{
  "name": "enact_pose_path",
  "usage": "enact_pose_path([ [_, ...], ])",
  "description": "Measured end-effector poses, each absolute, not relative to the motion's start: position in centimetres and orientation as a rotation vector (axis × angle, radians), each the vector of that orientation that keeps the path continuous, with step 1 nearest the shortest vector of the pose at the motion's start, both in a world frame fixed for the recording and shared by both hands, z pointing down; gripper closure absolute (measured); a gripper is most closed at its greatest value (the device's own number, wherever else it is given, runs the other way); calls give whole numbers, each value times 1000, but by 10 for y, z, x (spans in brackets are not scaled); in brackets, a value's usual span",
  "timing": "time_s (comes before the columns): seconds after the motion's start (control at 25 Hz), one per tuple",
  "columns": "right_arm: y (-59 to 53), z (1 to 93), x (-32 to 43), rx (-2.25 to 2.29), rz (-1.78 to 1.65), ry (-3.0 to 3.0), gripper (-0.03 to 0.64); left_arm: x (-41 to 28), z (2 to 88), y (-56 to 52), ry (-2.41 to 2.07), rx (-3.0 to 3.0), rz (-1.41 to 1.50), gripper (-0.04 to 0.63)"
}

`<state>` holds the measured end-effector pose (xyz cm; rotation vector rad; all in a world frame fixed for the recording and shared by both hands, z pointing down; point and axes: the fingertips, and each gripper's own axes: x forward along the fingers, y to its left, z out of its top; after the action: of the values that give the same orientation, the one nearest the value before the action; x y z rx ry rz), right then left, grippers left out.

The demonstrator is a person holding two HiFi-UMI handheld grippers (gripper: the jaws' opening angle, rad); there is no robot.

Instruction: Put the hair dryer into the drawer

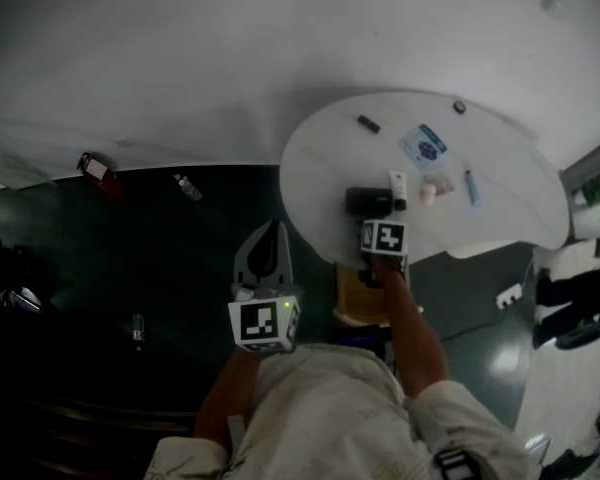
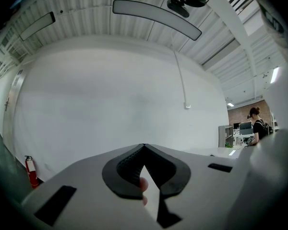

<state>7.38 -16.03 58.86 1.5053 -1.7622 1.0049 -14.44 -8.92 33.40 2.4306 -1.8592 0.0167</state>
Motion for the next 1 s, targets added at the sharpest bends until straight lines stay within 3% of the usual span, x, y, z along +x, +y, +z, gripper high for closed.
enact_pose_path([
  [1.0, -128, 455, 78, 1738, 776, -2031, 347, -109, 328, -94, -1722, 2530, -54, 594],
])
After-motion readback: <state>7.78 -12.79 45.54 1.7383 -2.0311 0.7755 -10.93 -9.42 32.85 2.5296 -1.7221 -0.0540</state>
